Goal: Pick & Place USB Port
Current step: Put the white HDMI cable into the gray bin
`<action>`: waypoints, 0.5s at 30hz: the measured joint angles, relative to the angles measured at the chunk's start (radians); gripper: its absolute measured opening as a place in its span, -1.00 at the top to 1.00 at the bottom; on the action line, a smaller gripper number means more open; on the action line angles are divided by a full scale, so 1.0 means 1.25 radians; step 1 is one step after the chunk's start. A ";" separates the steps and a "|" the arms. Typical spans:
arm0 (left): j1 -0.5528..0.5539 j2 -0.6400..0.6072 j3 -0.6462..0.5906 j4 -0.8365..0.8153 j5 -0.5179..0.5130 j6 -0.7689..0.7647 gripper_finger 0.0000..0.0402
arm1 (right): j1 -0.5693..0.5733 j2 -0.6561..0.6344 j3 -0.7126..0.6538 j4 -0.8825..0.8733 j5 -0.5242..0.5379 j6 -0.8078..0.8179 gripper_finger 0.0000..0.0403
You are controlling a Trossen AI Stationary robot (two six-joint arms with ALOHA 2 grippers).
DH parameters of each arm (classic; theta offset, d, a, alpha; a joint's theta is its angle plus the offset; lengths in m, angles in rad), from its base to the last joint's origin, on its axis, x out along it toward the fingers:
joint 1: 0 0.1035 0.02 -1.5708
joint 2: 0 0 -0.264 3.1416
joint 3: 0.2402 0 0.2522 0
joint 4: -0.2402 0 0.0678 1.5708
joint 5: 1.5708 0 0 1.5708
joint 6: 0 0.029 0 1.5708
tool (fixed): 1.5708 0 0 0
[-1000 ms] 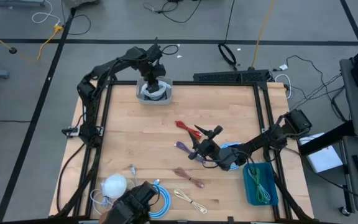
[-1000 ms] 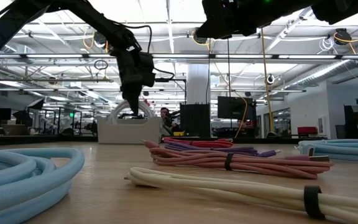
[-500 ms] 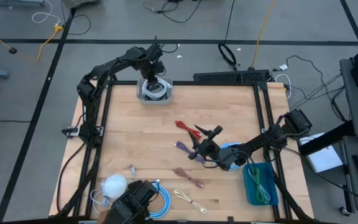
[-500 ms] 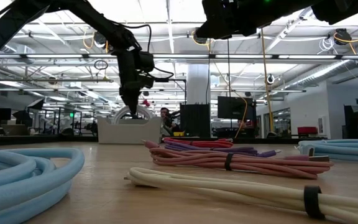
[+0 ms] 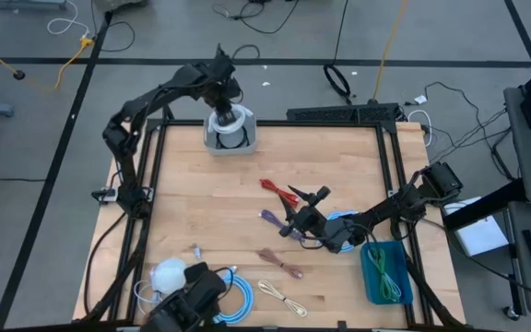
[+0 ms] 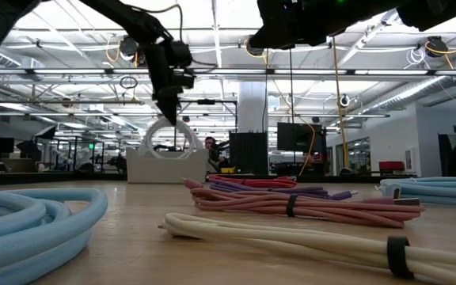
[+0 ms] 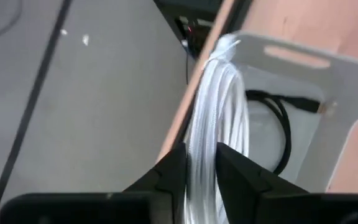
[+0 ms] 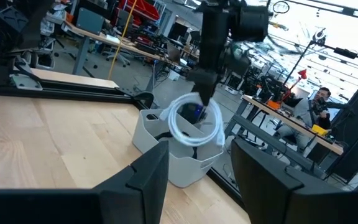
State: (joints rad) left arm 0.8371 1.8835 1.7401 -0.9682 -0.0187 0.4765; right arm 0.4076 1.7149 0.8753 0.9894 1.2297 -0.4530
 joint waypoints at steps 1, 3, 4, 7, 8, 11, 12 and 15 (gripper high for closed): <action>0.000 -0.008 0.000 0.002 0.010 0.000 0.63 | 0.000 0.000 0.000 0.000 0.000 0.000 0.18; 0.001 -0.017 0.000 -0.003 0.033 0.003 0.74 | 0.000 0.000 0.000 0.000 0.000 0.000 0.17; 0.000 -0.020 0.000 -0.012 0.042 0.006 0.80 | 0.000 0.000 0.000 0.000 0.000 0.000 0.17; 0.000 -0.022 0.000 -0.037 0.065 0.010 0.81 | 0.000 0.000 0.000 0.000 0.000 0.000 0.18; 0.000 -0.022 0.000 -0.047 0.075 0.014 0.81 | 0.000 0.000 0.000 0.000 0.000 0.000 0.18; 0.001 -0.022 0.000 -0.087 0.109 0.037 0.81 | 0.000 0.000 0.000 0.000 0.000 0.003 0.18; 0.002 -0.022 0.000 -0.093 0.126 0.046 0.81 | 0.000 0.000 0.000 0.000 0.000 0.003 0.18; 0.001 -0.022 0.000 -0.112 0.162 0.066 0.81 | 0.000 0.000 0.000 0.000 0.000 0.003 0.17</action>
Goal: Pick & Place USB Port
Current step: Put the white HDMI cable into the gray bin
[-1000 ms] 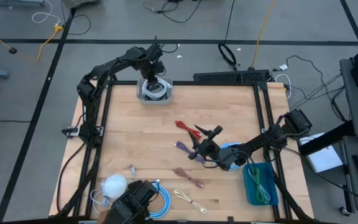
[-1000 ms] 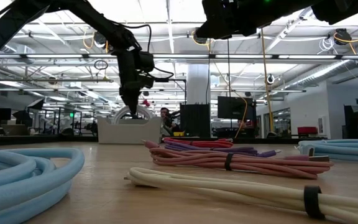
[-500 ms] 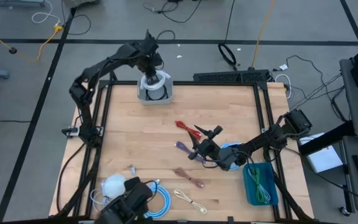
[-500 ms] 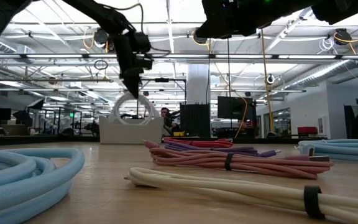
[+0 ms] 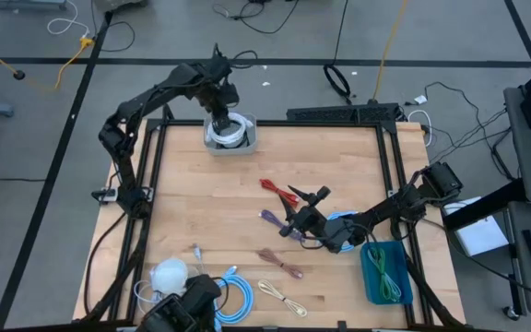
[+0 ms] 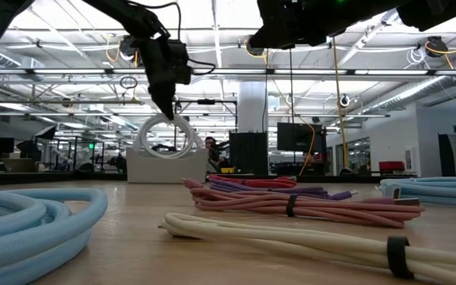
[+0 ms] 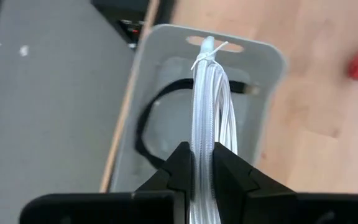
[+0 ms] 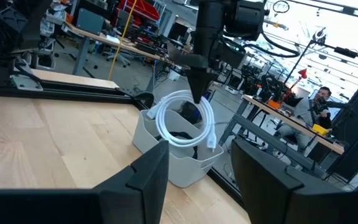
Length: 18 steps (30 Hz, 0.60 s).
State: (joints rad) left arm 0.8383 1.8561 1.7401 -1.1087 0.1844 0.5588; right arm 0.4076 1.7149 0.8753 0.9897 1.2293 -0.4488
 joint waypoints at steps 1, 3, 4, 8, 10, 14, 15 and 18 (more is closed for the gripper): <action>0.000 0.000 0.000 -0.005 0.007 0.005 0.81 | 0.000 0.000 0.000 0.000 0.000 0.000 0.18; -0.001 0.000 0.000 -0.005 0.025 0.015 0.81 | 0.000 0.000 0.000 0.000 0.000 0.000 0.18; 0.000 0.000 0.000 -0.004 0.035 0.021 0.81 | 0.000 0.000 0.000 0.000 0.000 0.000 0.18; 0.000 0.001 0.000 -0.004 0.046 0.028 0.81 | 0.000 0.000 0.000 0.000 0.000 0.000 0.17; 0.000 0.005 0.000 -0.010 0.046 0.031 0.81 | 0.000 0.000 0.000 0.000 0.000 0.000 0.17; 0.003 0.018 0.000 -0.031 0.044 0.036 0.81 | 0.000 0.000 0.000 0.000 0.000 0.000 0.18; 0.004 0.022 0.000 -0.035 0.043 0.036 0.81 | 0.000 0.000 0.000 0.000 0.000 0.000 0.18; 0.005 0.040 0.000 -0.040 0.047 0.039 0.81 | 0.000 0.000 0.000 0.000 0.000 0.000 0.17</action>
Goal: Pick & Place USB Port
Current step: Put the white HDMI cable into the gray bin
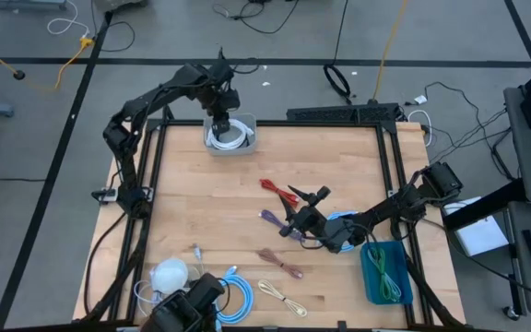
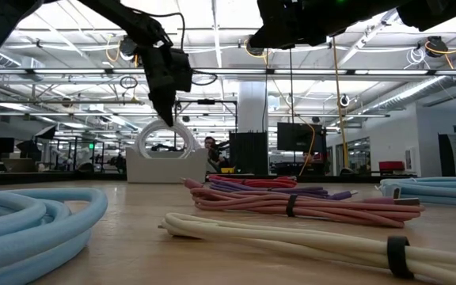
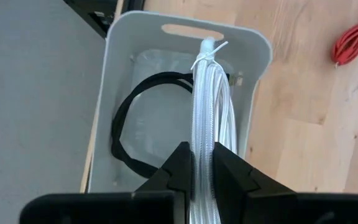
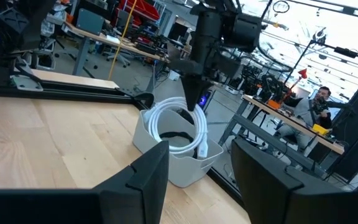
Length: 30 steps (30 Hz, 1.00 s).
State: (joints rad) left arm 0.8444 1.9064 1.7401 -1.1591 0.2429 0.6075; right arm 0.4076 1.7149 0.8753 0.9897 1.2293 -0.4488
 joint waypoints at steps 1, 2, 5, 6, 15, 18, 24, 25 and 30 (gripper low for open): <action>0.000 0.007 0.000 0.000 0.001 0.001 0.81 | 0.000 0.000 0.000 0.000 0.000 0.000 0.17; 0.000 0.011 0.000 0.000 0.002 0.002 0.81 | 0.000 0.000 0.000 0.000 0.000 0.000 0.17; -0.004 0.025 0.000 0.002 0.003 0.011 0.81 | 0.000 0.000 0.000 0.000 0.000 0.000 0.18; -0.005 0.030 0.000 0.002 0.003 0.014 0.81 | 0.000 0.000 0.000 0.000 0.000 0.000 0.18; -0.008 0.041 0.000 0.014 0.004 0.021 0.81 | -0.001 0.000 0.000 0.000 0.000 0.000 0.18; -0.009 0.041 0.000 0.014 0.004 0.019 0.81 | -0.001 0.000 0.000 0.000 0.000 0.000 0.18; -0.012 0.041 0.000 0.032 -0.010 -0.008 0.61 | -0.001 0.000 0.000 0.000 0.000 0.000 0.18; -0.012 0.041 0.000 0.036 -0.017 -0.013 0.53 | -0.001 0.000 0.000 0.000 0.000 0.000 0.18; -0.012 0.041 0.000 0.046 -0.051 -0.033 0.20 | -0.001 0.000 0.000 0.000 0.000 0.000 0.18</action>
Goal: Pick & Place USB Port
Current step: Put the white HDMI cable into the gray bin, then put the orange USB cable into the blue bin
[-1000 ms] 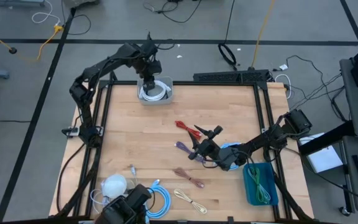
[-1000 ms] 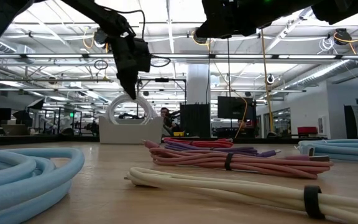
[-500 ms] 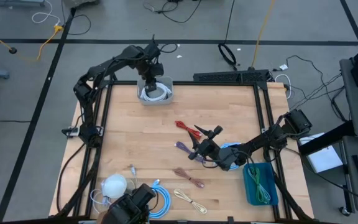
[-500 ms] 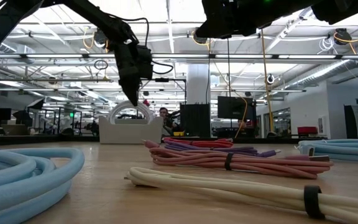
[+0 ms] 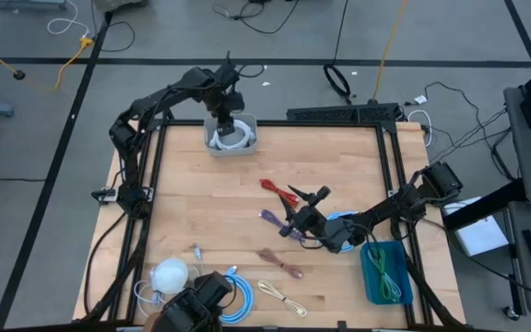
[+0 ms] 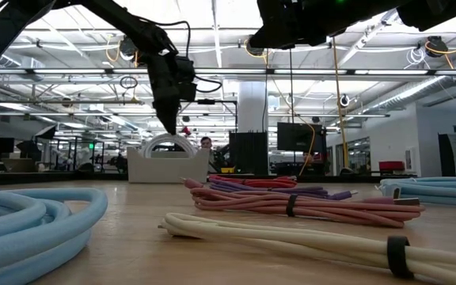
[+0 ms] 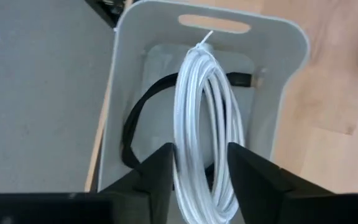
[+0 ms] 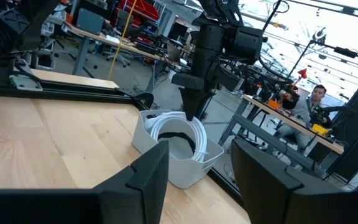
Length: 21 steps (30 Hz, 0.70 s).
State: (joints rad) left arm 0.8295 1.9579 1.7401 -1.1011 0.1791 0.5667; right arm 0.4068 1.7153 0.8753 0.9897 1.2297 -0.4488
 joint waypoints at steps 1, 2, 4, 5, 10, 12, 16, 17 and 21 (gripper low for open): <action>0.000 0.000 0.000 0.002 -0.005 0.000 0.16 | 0.000 0.000 0.000 0.000 0.000 0.000 0.17; 0.000 0.000 0.000 0.003 -0.013 -0.002 0.12 | 0.000 0.000 0.000 0.000 0.000 0.000 0.17; 0.000 0.000 0.000 0.007 -0.035 -0.004 0.06 | 0.000 0.000 0.000 0.000 0.000 0.000 0.18; 0.000 0.000 0.000 0.010 -0.046 -0.004 0.04 | 0.000 0.000 0.000 0.000 0.000 0.000 0.18; 0.000 0.000 0.000 0.040 -0.123 -0.022 0.05 | 0.000 0.000 0.000 0.000 0.000 0.000 0.18; -0.001 0.000 0.000 0.048 -0.160 -0.023 0.14 | 0.000 0.000 0.000 0.000 0.000 0.000 0.18; 0.000 0.000 0.000 0.045 -0.165 -0.019 0.47 | 0.000 0.000 0.000 0.000 0.000 0.000 0.18; -0.001 0.000 0.000 0.043 -0.160 -0.018 0.59 | 0.000 0.000 0.000 0.000 0.000 0.000 0.17; -0.008 0.000 0.000 0.025 -0.011 -0.020 0.94 | 0.000 0.000 0.000 0.000 0.000 0.000 0.17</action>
State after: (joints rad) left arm 0.8191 1.9575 1.7401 -1.0699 0.1648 0.5422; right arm 0.4068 1.7149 0.8753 0.9894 1.2301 -0.4492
